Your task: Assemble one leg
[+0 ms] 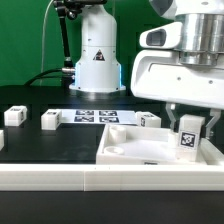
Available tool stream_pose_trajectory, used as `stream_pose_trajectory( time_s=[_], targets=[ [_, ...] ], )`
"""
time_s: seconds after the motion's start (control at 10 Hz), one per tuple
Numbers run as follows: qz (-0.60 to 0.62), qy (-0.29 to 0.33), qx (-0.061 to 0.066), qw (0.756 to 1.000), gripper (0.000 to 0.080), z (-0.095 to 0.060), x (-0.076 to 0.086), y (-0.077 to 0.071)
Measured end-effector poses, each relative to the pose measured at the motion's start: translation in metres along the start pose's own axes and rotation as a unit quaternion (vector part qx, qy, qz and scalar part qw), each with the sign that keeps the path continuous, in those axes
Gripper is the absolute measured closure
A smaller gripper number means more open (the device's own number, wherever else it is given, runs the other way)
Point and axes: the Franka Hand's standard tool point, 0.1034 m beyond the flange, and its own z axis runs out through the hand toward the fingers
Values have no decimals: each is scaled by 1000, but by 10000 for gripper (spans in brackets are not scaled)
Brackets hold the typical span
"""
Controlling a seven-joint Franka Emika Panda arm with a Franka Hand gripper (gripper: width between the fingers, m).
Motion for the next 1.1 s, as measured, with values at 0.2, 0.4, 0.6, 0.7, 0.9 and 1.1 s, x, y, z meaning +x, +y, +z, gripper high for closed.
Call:
stream_pose_trajectory(
  time_s=[0.2, 0.4, 0.6, 0.7, 0.9, 1.1],
  targets=[
    [1, 1, -2, 1000, 429, 0, 1, 2],
    [1, 1, -2, 1000, 253, 1, 1, 1],
    [1, 0, -2, 1000, 175, 1, 0, 1],
    [1, 0, -2, 1000, 153, 1, 0, 1],
    [1, 0, -2, 1000, 153, 1, 0, 1],
    [1, 0, -2, 1000, 151, 1, 0, 1]
  ],
)
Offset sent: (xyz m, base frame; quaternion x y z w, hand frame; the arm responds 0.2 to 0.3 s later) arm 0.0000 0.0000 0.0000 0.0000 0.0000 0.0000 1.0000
